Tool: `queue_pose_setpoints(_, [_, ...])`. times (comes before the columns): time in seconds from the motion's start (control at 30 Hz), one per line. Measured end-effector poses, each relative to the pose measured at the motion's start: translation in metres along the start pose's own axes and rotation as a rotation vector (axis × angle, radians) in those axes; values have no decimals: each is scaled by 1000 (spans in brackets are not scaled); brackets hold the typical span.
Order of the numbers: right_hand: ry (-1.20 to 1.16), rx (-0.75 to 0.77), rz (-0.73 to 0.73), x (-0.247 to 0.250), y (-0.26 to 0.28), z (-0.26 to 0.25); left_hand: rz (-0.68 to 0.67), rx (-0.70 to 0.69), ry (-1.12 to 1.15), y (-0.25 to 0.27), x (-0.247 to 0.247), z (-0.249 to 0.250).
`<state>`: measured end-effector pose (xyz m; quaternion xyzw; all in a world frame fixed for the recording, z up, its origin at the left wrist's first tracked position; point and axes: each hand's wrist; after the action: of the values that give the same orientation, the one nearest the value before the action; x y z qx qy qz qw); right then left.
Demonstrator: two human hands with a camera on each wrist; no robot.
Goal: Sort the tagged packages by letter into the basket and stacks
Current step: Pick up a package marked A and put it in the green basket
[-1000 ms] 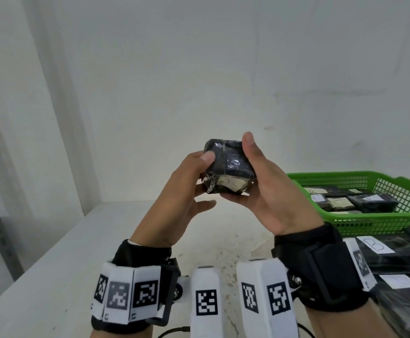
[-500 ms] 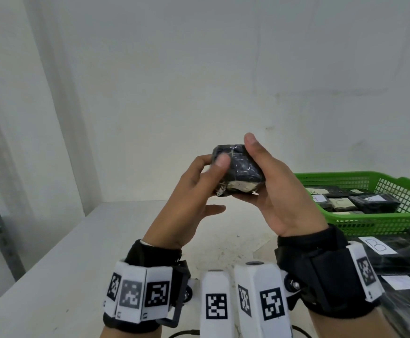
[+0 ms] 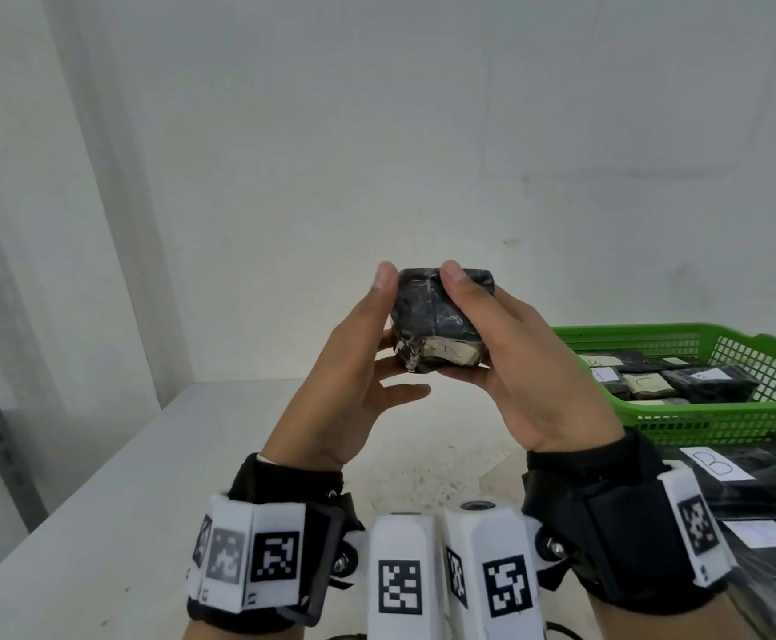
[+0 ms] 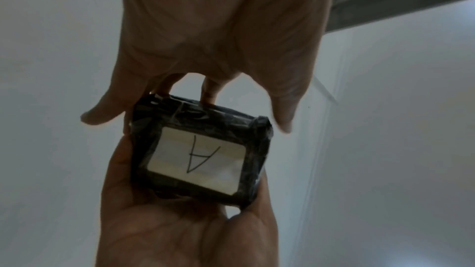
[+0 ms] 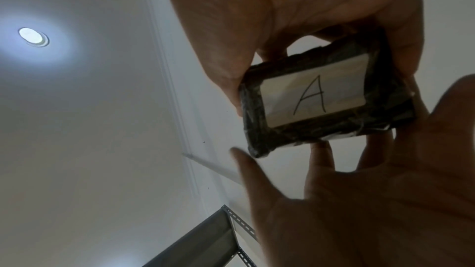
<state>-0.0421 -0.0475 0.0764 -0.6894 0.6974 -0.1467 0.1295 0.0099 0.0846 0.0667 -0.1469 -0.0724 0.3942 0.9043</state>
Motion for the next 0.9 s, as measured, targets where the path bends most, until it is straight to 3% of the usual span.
queue_pose_setpoints(0.27, [99, -26, -147, 4, 3, -3, 38, -10, -22, 1, 7, 3])
queue_pose_setpoints(0.47, [88, 8, -110, 5, 3, -3, -31, 15, 8, 3, 7, 3])
queue_pose_setpoints(0.67, [35, -80, -146, 6, 3, -3, -73, -15, -59, 2, 16, -1])
queue_pose_setpoints(0.9, [28, -111, -50, 6, 0, -2, -129, 32, -132, 2, 10, -5])
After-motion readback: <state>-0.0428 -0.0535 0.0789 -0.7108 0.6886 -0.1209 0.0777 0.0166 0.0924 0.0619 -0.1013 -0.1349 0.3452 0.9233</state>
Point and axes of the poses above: each hand's wrist, its own y-axis away from the middle knuckle, its own x-axis out of the back of the hand, z = x × y, and after that the axes turned 11 degrees about -z, right-handed
